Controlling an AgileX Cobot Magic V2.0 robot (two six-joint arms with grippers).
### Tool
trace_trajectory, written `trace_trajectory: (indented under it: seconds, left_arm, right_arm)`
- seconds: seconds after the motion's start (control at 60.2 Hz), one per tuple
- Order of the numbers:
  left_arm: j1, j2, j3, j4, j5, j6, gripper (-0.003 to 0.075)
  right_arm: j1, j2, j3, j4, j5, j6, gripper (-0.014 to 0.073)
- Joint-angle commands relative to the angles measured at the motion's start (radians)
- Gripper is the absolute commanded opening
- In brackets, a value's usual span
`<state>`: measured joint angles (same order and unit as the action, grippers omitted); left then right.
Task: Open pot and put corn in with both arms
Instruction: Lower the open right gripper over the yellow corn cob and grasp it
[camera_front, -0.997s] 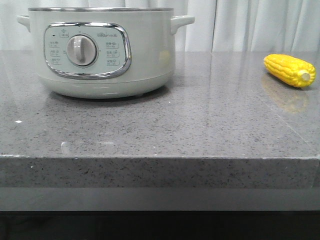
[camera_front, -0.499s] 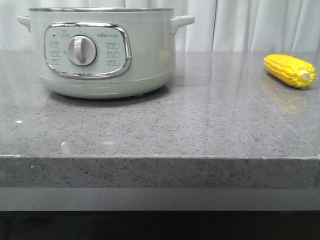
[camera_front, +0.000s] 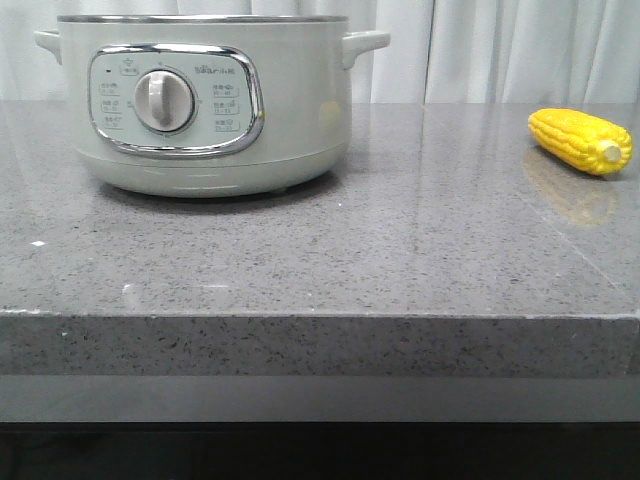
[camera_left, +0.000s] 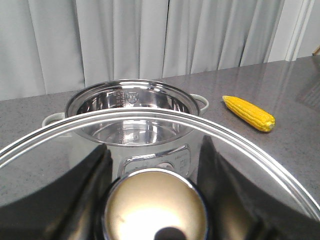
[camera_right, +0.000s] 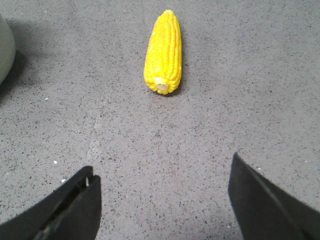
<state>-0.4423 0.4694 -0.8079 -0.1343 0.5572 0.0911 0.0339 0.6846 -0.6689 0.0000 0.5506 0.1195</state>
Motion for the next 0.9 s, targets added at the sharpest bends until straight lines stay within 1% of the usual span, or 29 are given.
trace_trajectory:
  seconds: [0.0,0.166,0.416,0.881]
  left_arm:
    - [-0.005,0.001,-0.038,-0.016,-0.152,-0.002,0.0242]
    - [-0.005,0.001,-0.038,-0.016,-0.152,-0.002,0.0242]
    - [-0.005,0.001,-0.038,-0.016,-0.152,-0.002,0.0242]
    - [-0.005,0.001,-0.038,-0.016,-0.152,-0.002,0.0242]
  right_arm:
    - [0.002,0.025,-0.061,-0.008,-0.056,-0.003,0.0549]
    - [0.002,0.117,-0.168,0.0,0.016,-0.003,0.0549]
    - [0.002,0.349,-0.354,0.007,0.095,-0.003,0.0549]
    - [0.002,0.827,-0.717,0.01,0.129,-0.008,0.0549]
